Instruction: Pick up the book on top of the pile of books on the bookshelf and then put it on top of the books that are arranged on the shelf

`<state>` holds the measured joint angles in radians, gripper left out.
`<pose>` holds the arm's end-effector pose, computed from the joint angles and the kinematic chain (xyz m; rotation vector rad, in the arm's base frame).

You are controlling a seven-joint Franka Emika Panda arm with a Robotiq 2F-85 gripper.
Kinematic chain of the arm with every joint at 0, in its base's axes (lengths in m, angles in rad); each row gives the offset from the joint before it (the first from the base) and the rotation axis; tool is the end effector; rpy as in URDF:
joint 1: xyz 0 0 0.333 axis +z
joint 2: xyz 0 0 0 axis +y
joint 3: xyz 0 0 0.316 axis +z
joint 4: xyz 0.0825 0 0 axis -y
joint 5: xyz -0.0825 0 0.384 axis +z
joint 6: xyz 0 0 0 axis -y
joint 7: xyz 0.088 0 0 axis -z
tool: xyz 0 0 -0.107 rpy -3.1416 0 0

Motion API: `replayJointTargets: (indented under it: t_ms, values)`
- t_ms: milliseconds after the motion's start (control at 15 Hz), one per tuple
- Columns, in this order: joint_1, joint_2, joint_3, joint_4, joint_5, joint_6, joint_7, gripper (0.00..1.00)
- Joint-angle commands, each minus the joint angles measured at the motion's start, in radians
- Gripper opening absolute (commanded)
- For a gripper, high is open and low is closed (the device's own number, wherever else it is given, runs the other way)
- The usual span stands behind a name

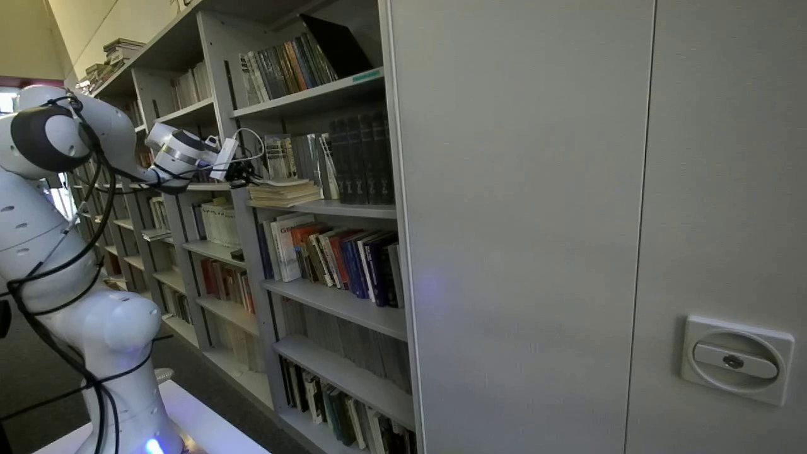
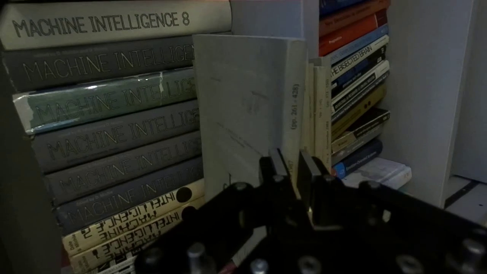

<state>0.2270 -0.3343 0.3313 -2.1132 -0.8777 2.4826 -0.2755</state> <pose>0.4178 0.2911 0.6233 1.7174 1.4300 0.8837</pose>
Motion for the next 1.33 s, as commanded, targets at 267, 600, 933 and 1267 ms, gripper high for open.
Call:
replayJointTargets:
  t_ms: [267,600,933,1267]
  values:
    - [0.031,-0.103,-0.034,-0.092,-0.018,0.014,-0.043,0.03]
    - [0.033,-0.101,-0.031,-0.087,-0.021,0.011,-0.051,0.03]
    - [0.033,-0.095,-0.029,-0.081,-0.023,0.009,-0.058,0.43]
    - [0.036,-0.090,-0.028,-0.075,-0.022,0.007,-0.059,0.74]
